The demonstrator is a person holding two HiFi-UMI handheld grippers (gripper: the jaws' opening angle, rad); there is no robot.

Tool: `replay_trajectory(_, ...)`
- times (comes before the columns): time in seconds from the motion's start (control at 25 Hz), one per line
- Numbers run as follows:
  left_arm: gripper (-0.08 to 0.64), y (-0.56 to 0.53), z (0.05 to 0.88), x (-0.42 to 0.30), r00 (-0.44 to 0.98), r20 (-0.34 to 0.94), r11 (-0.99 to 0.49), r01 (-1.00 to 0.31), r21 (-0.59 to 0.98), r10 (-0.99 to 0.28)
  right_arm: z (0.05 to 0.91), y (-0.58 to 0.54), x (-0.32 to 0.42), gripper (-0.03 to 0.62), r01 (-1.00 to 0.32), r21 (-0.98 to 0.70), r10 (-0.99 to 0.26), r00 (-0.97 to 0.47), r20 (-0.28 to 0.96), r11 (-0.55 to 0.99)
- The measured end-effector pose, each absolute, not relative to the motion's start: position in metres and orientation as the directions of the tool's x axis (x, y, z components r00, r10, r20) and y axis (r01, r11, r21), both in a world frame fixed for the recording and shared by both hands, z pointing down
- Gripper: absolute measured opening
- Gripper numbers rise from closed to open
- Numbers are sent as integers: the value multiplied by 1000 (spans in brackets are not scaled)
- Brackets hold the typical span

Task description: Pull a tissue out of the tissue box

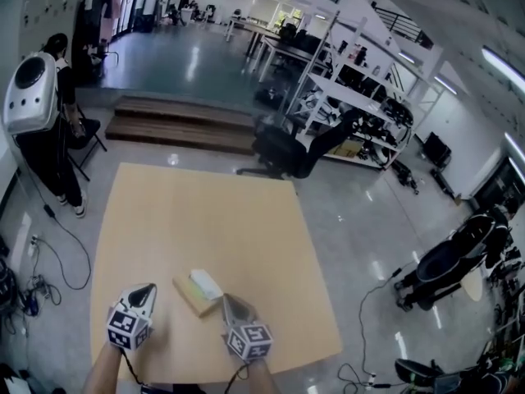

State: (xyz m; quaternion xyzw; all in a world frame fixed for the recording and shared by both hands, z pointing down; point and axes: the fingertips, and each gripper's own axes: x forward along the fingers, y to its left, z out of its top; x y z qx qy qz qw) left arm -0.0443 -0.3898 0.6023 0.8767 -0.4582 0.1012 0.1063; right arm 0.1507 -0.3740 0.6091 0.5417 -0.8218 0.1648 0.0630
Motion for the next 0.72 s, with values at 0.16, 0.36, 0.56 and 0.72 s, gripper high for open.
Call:
replay_trajectory(0.16, 8, -389, 620, -47, 553, 302, -547, -829, 114, -776, 628, -372, 148, 11, -909, -222, -858, -409, 309, 354)
replay_trajectory(0.36, 8, -386, 639, -49, 554, 335, -545, -828, 129, -762, 646, -370, 144, 11, -908, -238, -848, -410, 335, 345)
replay_trajectory(0.56, 8, -384, 650, -45, 554, 360, -544, -827, 141, -750, 660, -368, 148, 11, -907, -257, -839, -409, 359, 333)
replay_trajectory(0.72, 8, -380, 660, -46, 553, 380, -539, -828, 155, -741, 672, -365, 147, 11, -909, -274, -833, -403, 378, 315)
